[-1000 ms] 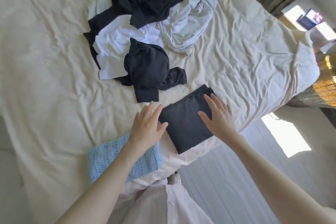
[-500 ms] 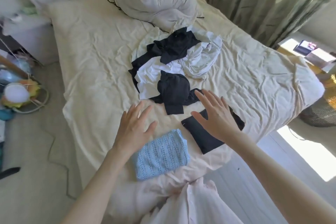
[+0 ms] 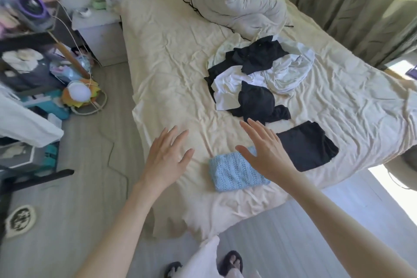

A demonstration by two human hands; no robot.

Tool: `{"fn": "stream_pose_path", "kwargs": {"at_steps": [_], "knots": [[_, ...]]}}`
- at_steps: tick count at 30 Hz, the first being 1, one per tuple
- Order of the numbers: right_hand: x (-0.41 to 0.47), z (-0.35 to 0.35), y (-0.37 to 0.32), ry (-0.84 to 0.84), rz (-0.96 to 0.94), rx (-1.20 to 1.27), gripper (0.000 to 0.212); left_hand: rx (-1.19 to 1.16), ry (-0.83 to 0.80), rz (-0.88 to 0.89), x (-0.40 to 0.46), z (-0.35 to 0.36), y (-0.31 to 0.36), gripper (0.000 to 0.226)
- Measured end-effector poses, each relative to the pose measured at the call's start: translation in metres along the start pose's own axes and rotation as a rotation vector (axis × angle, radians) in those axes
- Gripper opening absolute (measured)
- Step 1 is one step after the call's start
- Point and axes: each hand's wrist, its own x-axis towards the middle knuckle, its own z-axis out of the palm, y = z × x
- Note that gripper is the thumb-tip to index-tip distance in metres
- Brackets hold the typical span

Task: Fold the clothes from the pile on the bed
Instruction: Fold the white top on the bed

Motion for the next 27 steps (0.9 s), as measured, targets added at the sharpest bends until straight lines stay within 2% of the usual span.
{"fn": "stream_pose_path", "kwargs": {"at_steps": [6, 10, 15, 20, 27], "knots": [[0.010, 0.060, -0.101, -0.073, -0.028, 0.038, 0.062, 0.014, -0.038, -0.076, -0.067, -0.042, -0.097, 0.056], [0.016, 0.109, -0.192, -0.042, -0.034, 0.085, 0.061, 0.074, -0.066, -0.106, -0.111, -0.083, -0.185, 0.056], [0.026, 0.151, -0.297, -0.071, -0.083, 0.082, 0.062, 0.149, -0.021, -0.112, -0.146, -0.145, -0.281, 0.056], [0.042, 0.149, -0.357, -0.040, -0.125, 0.043, 0.063, 0.150, 0.039, -0.078, -0.150, -0.175, -0.323, 0.057], [0.079, 0.141, -0.382, 0.041, -0.132, 0.005, 0.061, 0.105, 0.050, -0.073, -0.127, -0.182, -0.350, 0.059]]}}
